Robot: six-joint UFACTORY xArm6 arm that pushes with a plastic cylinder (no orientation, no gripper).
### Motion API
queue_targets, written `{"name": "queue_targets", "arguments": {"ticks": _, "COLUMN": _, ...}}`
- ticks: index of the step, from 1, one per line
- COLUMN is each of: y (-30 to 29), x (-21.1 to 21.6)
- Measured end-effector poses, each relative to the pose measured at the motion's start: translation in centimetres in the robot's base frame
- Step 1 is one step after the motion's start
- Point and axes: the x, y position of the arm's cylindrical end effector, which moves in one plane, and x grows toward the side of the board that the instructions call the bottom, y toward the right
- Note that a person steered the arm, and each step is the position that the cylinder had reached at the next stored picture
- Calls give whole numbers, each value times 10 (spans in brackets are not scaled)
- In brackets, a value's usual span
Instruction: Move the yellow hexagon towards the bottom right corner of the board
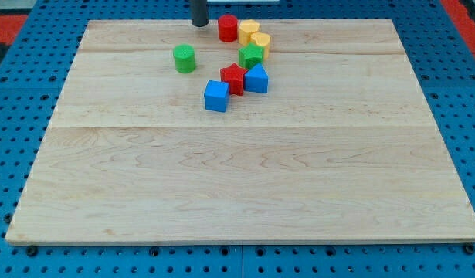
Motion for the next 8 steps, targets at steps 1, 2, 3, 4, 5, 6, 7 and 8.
{"name": "queue_targets", "arguments": {"ticks": 1, "y": 96, "x": 13}}
{"name": "queue_targets", "arguments": {"ticks": 2, "y": 122, "x": 71}}
{"name": "queue_targets", "arguments": {"ticks": 3, "y": 124, "x": 45}}
{"name": "queue_targets", "arguments": {"ticks": 4, "y": 97, "x": 21}}
{"name": "queue_targets", "arguments": {"ticks": 5, "y": 79, "x": -1}}
{"name": "queue_targets", "arguments": {"ticks": 6, "y": 115, "x": 1}}
{"name": "queue_targets", "arguments": {"ticks": 7, "y": 197, "x": 9}}
{"name": "queue_targets", "arguments": {"ticks": 8, "y": 207, "x": 43}}
